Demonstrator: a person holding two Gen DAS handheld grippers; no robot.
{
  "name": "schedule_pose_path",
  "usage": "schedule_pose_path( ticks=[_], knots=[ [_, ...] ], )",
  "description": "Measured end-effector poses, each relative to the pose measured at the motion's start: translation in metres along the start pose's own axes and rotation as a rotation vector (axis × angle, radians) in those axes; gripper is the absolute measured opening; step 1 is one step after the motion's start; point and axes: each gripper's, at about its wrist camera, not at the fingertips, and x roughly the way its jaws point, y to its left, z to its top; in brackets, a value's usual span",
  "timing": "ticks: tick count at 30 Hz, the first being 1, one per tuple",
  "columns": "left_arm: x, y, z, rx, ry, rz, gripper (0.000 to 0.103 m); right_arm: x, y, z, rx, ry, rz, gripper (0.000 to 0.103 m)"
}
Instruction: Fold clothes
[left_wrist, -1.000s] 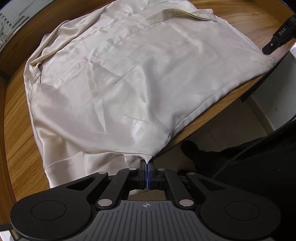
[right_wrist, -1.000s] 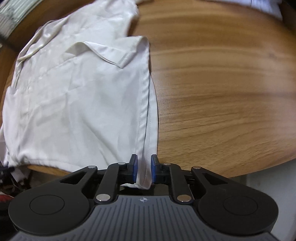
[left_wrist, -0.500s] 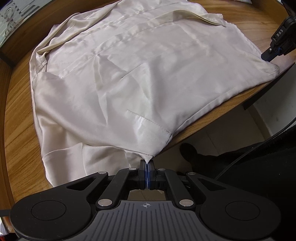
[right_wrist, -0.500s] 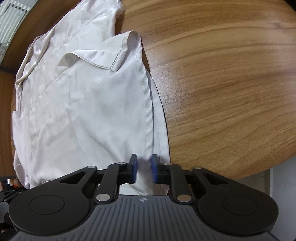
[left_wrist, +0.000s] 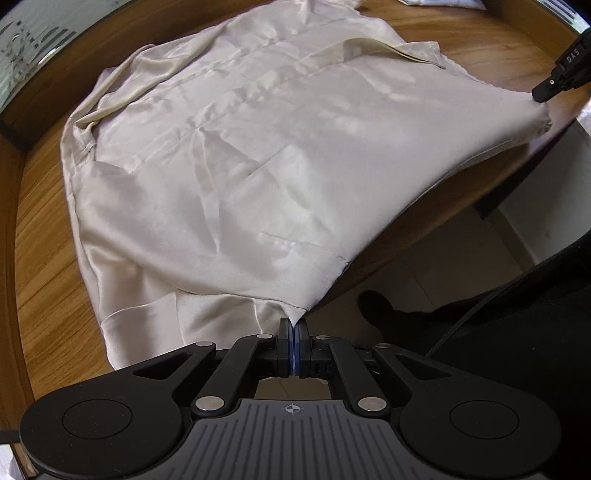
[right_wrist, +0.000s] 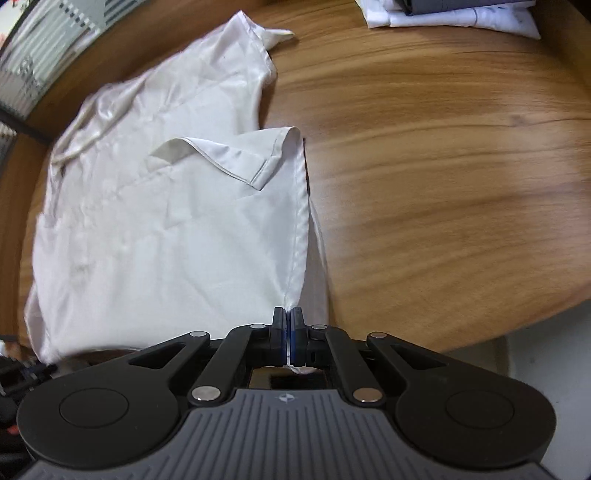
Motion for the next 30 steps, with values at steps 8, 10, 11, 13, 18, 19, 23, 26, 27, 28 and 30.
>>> schedule_pose_path(
  ticks=[8, 10, 11, 13, 18, 19, 23, 26, 27, 28, 30],
  knots=[
    [0.016, 0.004, -0.008, -0.003, 0.061, -0.018, 0.02, 0.031, 0.007, -0.019, -0.121, 0.057, -0.119, 0.005],
    [0.014, 0.009, -0.009, -0.015, 0.066, -0.023, 0.026, 0.032, 0.012, -0.019, -0.171, 0.054, -0.153, 0.006],
    [0.01, 0.014, -0.008, -0.028, 0.061, -0.027, 0.032, 0.028, 0.013, -0.017, -0.181, 0.044, -0.155, 0.007],
    [0.001, 0.025, -0.005, -0.066, 0.048, -0.032, 0.036, 0.02, 0.016, -0.012, -0.198, 0.014, -0.161, 0.011],
    [-0.001, 0.054, 0.019, -0.206, 0.007, -0.029, 0.041, 0.001, 0.019, 0.019, -0.236, -0.08, -0.159, 0.013],
    [0.003, 0.059, 0.025, -0.233, 0.007, -0.024, 0.041, 0.001, 0.019, 0.029, -0.247, -0.094, -0.156, 0.013],
    [0.017, 0.075, 0.043, -0.325, 0.009, -0.005, 0.041, 0.01, 0.024, 0.071, -0.303, -0.127, -0.141, 0.013],
    [0.028, 0.084, 0.054, -0.375, 0.016, 0.018, 0.041, 0.025, 0.034, 0.097, -0.355, -0.126, -0.129, 0.013],
    [0.033, 0.086, 0.057, -0.389, 0.02, 0.028, 0.041, 0.03, 0.037, 0.105, -0.373, -0.125, -0.125, 0.013],
    [0.037, 0.088, 0.06, -0.4, 0.026, 0.036, 0.041, 0.034, 0.04, 0.114, -0.39, -0.125, -0.121, 0.013],
    [0.043, 0.091, 0.063, -0.413, 0.031, 0.05, 0.041, 0.044, 0.046, 0.132, -0.425, -0.124, -0.113, 0.013]
  ],
)
